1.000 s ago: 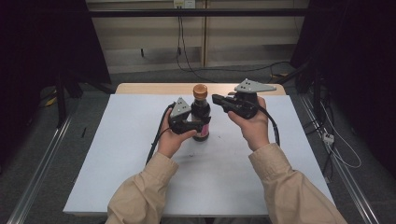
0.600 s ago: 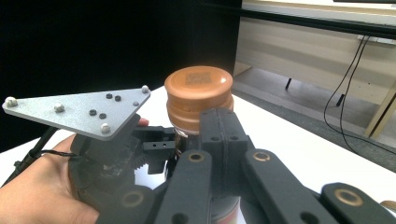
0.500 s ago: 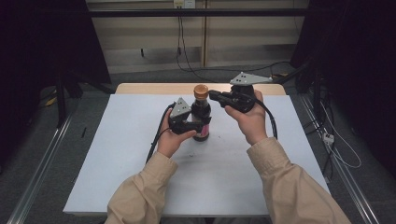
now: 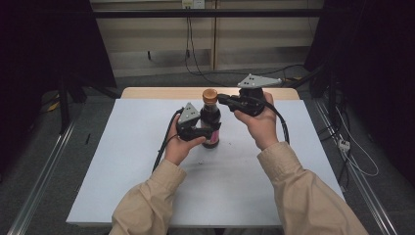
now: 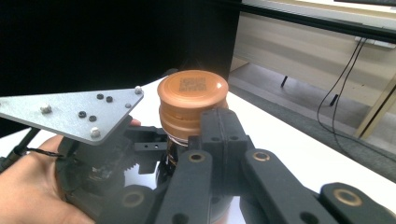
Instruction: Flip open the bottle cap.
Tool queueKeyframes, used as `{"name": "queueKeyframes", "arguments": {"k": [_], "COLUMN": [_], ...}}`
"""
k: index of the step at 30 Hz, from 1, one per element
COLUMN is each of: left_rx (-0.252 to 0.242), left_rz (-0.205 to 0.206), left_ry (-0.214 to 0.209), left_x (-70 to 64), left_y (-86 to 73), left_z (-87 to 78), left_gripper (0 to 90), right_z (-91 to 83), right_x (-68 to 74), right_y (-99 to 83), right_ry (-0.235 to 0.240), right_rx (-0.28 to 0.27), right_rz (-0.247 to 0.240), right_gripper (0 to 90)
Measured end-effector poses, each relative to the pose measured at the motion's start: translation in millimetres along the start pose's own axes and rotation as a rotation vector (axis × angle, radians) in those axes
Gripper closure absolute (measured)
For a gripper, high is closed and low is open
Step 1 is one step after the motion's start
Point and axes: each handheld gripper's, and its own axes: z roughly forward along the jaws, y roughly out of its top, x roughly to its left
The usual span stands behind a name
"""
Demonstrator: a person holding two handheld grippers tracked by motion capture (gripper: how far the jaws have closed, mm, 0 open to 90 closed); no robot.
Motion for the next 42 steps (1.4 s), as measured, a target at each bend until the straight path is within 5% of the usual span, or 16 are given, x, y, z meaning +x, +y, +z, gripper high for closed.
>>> {"name": "queueKeyframes", "arguments": {"k": [42], "left_rx": [-0.005], "left_rz": [-0.026], "left_ry": [0.01], "left_x": [0.0], "left_y": [-1.4], "left_z": [-1.2], "left_gripper": [32.4], "right_z": [2.3], "right_x": [7.6], "right_y": [3.2], "right_ry": [-0.019], "right_rx": [0.003], "right_rz": [0.009], "right_gripper": [90.0]}}
